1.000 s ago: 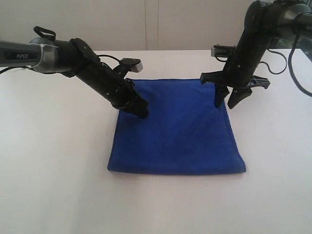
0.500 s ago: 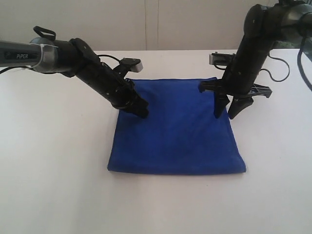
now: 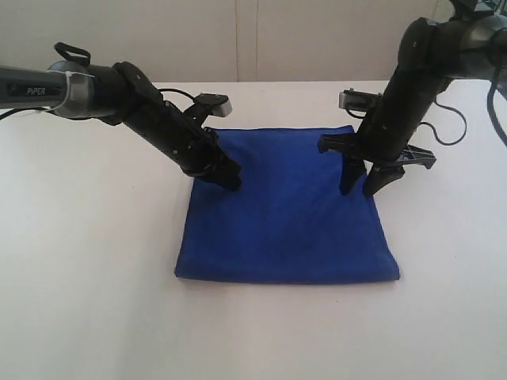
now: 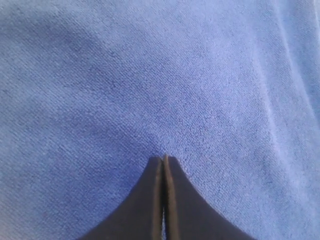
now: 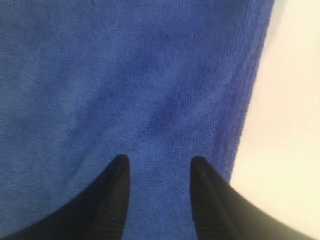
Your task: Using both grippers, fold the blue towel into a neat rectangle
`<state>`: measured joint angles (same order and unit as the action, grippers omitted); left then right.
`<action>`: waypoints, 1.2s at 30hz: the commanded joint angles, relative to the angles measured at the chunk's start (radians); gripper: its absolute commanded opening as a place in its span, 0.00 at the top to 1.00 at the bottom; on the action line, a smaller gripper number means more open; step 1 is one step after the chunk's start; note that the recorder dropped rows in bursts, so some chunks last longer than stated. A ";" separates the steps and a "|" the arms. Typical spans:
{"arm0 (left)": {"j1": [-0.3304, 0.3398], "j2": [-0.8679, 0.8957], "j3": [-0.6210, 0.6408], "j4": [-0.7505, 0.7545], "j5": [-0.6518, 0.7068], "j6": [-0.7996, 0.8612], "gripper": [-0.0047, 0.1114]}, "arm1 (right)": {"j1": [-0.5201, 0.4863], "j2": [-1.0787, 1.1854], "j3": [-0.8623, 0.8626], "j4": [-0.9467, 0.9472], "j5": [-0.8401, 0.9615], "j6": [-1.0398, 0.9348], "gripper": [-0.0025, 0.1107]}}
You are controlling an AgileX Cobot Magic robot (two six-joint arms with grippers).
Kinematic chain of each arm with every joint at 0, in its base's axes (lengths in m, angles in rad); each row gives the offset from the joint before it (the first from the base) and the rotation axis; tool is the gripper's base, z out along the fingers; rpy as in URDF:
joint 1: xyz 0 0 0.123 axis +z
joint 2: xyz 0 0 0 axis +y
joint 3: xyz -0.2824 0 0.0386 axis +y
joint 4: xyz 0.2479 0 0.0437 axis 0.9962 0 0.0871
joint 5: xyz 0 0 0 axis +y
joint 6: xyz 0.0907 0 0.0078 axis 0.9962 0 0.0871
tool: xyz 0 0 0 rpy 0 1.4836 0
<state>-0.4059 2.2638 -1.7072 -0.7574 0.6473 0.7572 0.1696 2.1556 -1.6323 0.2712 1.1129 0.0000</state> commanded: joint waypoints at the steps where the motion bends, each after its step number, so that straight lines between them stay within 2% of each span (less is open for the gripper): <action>1: -0.005 -0.006 0.000 -0.012 0.009 0.003 0.96 | -0.001 -0.067 -0.029 -0.025 -0.005 0.000 0.64; 8: -0.005 -0.006 0.000 -0.012 0.005 0.003 0.96 | 0.001 -0.142 -0.018 -0.027 -0.025 0.000 0.64; 21: -0.005 -0.006 0.000 -0.012 -0.002 0.003 0.96 | 0.009 -0.140 0.165 -0.018 -0.118 0.000 0.64; 28: -0.005 -0.006 0.000 -0.012 -0.004 0.003 0.96 | 0.009 -0.142 0.215 -0.018 -0.169 0.000 0.75; 36: -0.005 -0.006 0.000 -0.012 -0.004 0.003 0.96 | 0.009 -0.140 0.239 -0.039 -0.255 0.000 0.76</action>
<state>-0.4059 2.2638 -1.7072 -0.7574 0.6333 0.7572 0.1794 2.0174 -1.3975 0.2500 0.8871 0.0000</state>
